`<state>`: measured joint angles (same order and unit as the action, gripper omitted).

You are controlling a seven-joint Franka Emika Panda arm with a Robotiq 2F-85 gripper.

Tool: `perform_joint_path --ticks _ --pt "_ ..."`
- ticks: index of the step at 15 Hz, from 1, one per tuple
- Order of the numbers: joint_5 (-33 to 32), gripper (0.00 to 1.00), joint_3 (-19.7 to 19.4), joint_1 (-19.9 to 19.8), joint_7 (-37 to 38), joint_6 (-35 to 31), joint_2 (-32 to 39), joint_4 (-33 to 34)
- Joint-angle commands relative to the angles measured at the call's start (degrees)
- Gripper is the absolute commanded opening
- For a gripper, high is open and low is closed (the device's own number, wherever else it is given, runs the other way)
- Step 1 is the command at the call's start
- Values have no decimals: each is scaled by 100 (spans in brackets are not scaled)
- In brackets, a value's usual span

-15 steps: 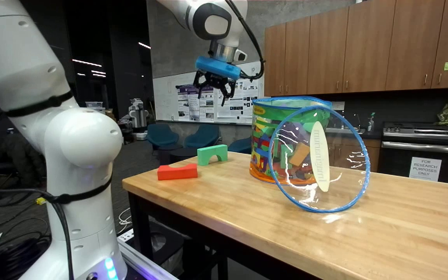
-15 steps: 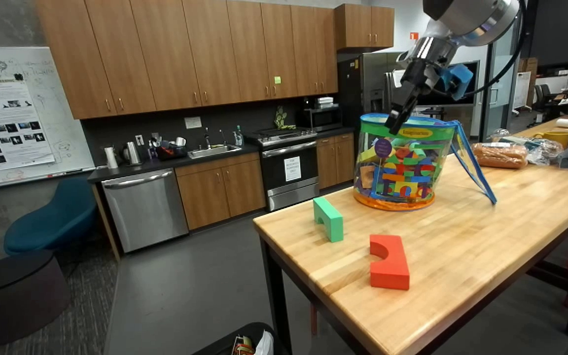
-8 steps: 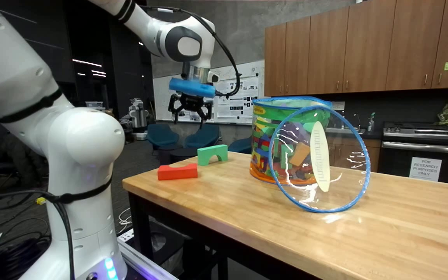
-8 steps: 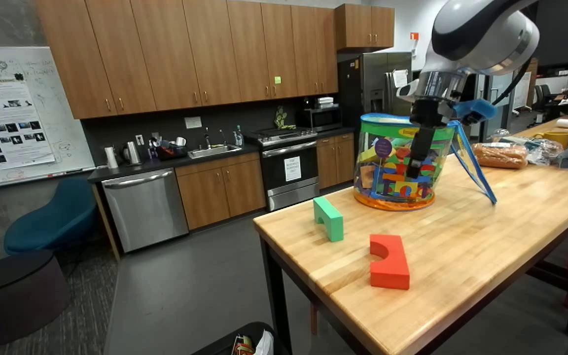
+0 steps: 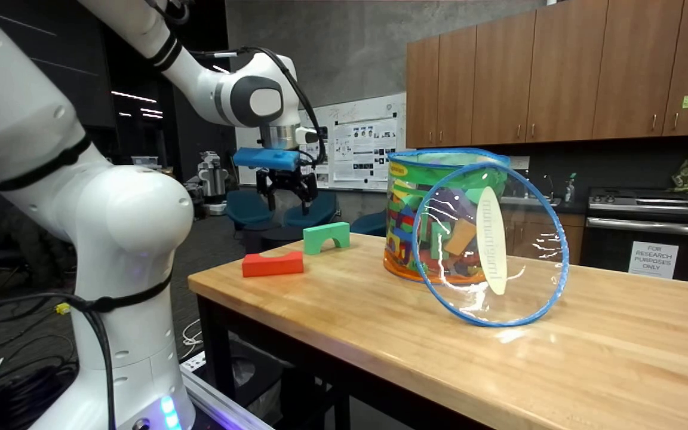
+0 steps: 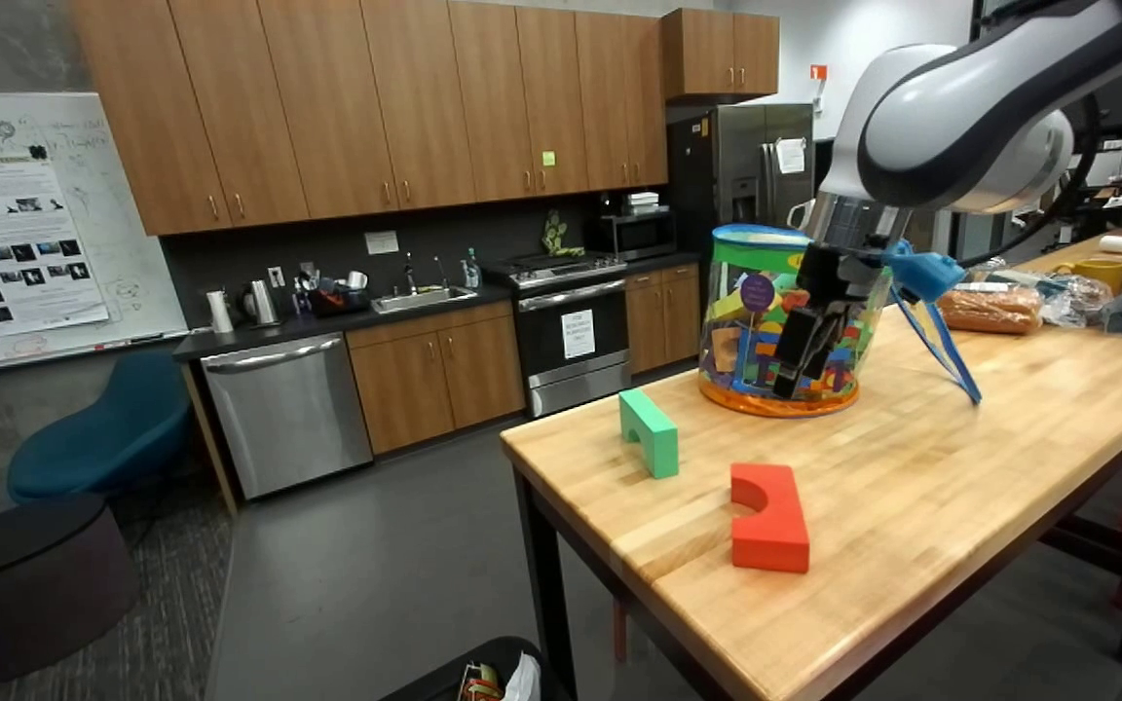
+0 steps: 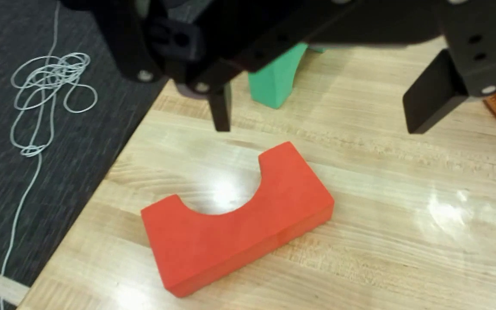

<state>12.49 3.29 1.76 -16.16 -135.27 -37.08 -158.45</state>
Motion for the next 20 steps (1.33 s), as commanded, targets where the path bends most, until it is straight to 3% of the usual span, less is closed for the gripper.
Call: perform_joint_path --ticks 1,9,20 --pt "-469 100 425 -141 1561 -384 393 28" --pt "-1153 100 1261 -429 4420 -446 862 101" --pt "-1387 100 1629 -381 6479 -409 1757 260"
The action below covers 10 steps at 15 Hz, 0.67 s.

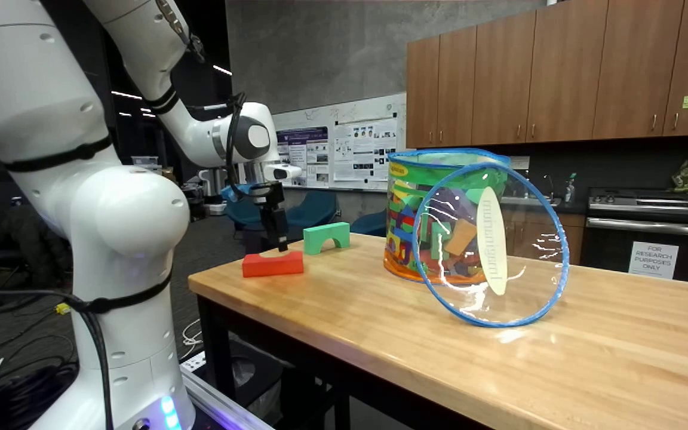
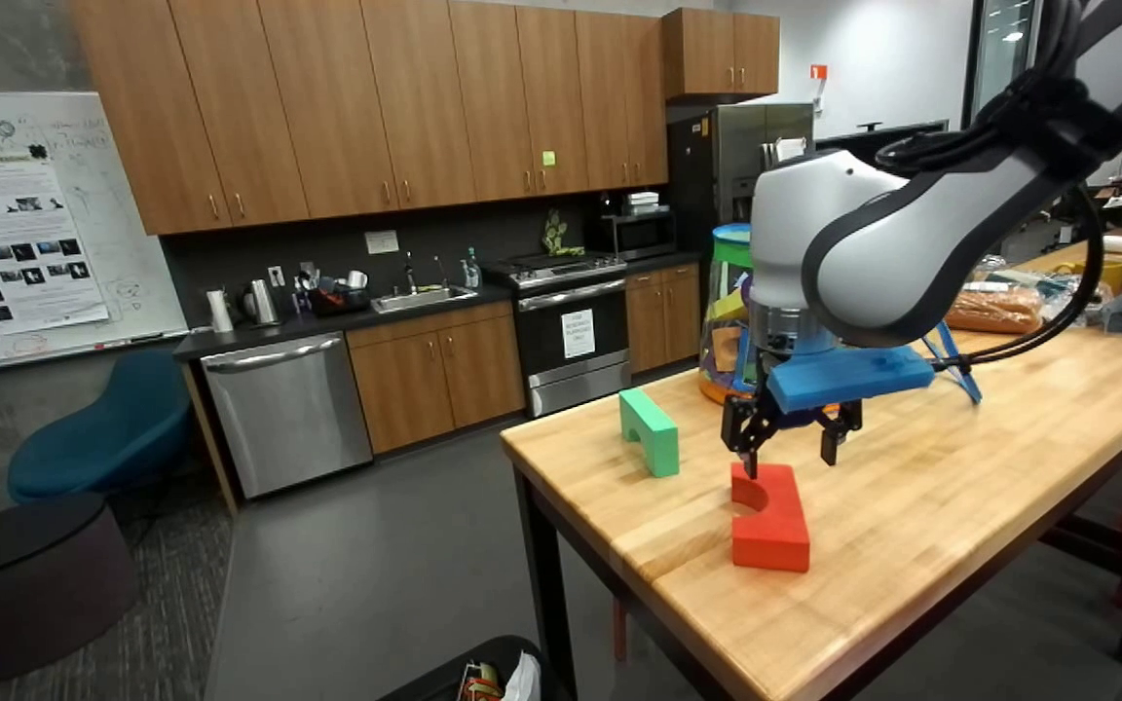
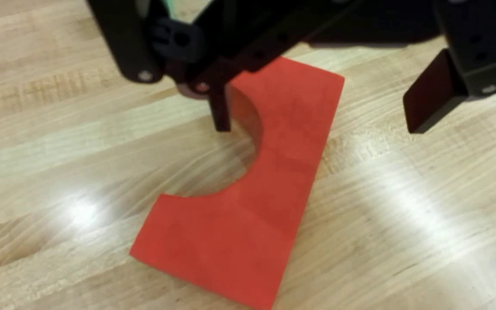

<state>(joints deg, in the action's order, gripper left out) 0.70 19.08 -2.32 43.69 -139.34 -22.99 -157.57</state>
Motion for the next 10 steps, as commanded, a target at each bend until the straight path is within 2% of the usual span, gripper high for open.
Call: perform_joint_path --ticks 1,2,3,4,6,10 --pt "-247 100 40 52 610 4 424 187" --pt "-264 100 19 87 707 16 501 199" --pt "-298 85 0 110 802 20 569 211" --pt "-324 74 -21 136 881 18 632 226" --pt "-376 61 -58 166 1018 13 743 255" --pt "-509 28 -101 246 1155 76 776 385"
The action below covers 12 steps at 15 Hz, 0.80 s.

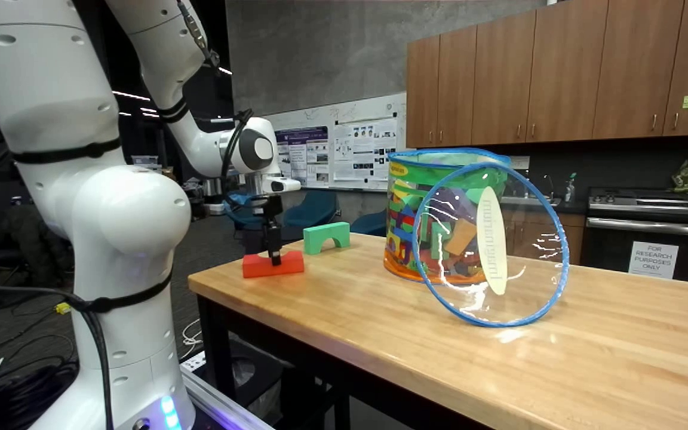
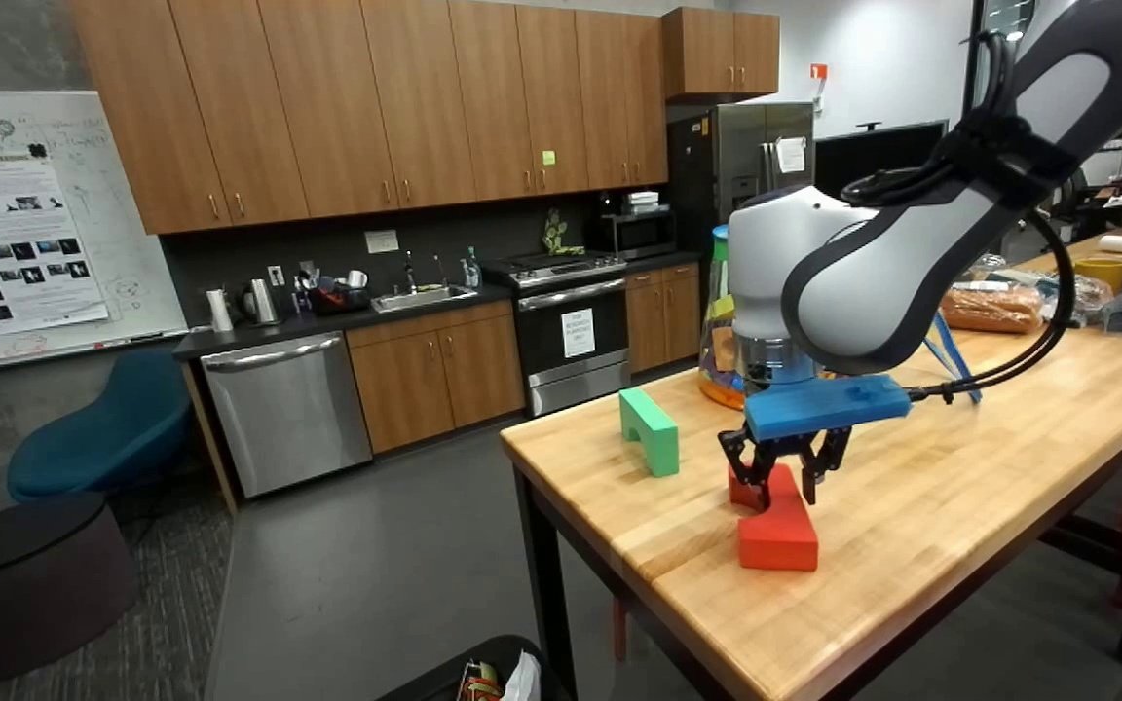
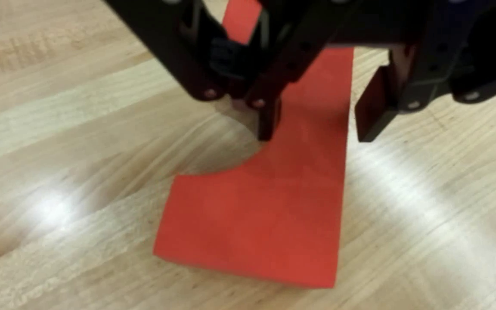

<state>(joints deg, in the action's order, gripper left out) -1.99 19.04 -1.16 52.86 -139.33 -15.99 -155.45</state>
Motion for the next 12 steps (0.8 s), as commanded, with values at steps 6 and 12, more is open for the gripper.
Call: perform_joint_path --ticks 6,12 --pt "-1737 14 67 -43 830 145 -203 377" --pt "-4251 14 199 -169 1691 426 -305 518"
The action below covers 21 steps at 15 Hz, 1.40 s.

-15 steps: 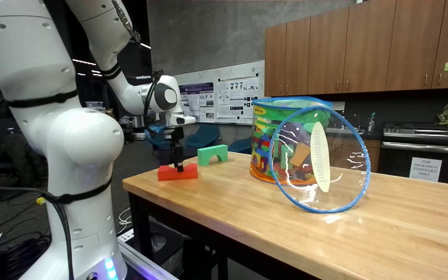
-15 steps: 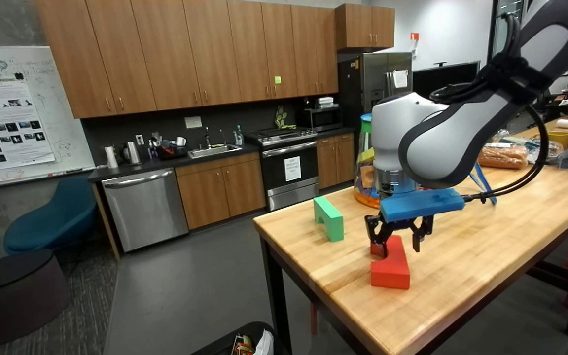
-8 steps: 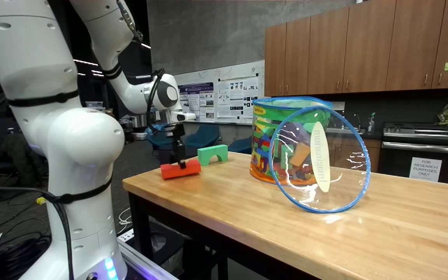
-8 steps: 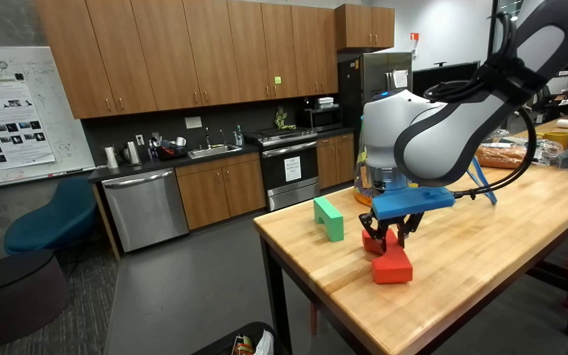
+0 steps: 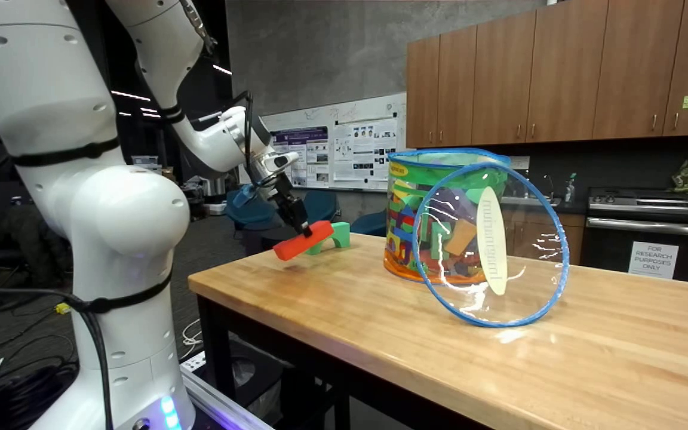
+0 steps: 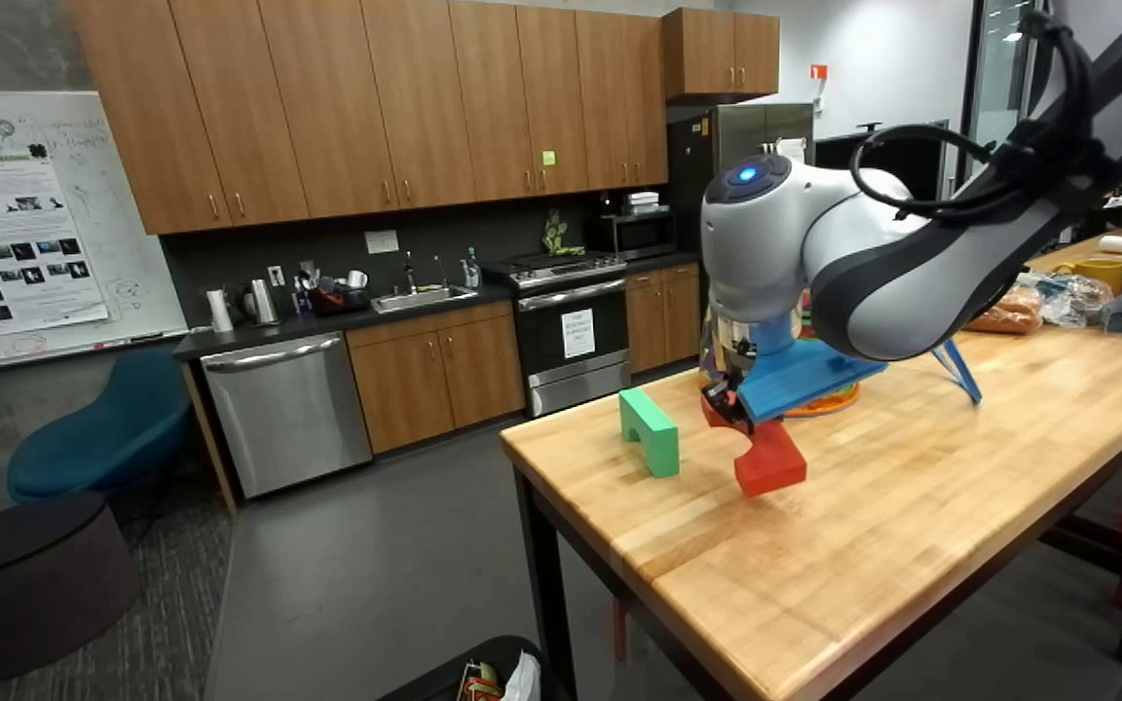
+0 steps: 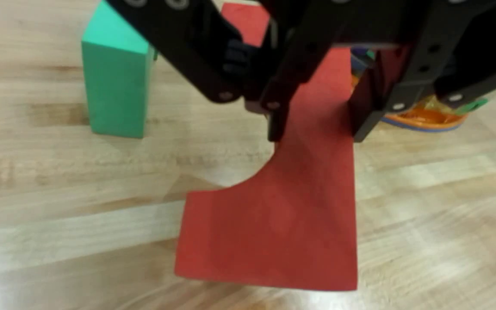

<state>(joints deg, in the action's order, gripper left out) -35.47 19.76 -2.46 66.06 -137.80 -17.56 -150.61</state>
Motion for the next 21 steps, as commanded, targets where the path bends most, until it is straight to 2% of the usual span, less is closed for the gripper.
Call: perform_joint_path --ticks 1,5,9,15,21 --pt "-1227 14 95 30 443 376 -132 48" --pt "-2297 14 -34 332 445 923 -58 103" --pt "-3050 14 -154 647 361 1375 -29 117" --pt "-3610 14 -254 1071 154 1907 78 -23" --pt "-4072 14 -283 1313 54 2335 281 -202"
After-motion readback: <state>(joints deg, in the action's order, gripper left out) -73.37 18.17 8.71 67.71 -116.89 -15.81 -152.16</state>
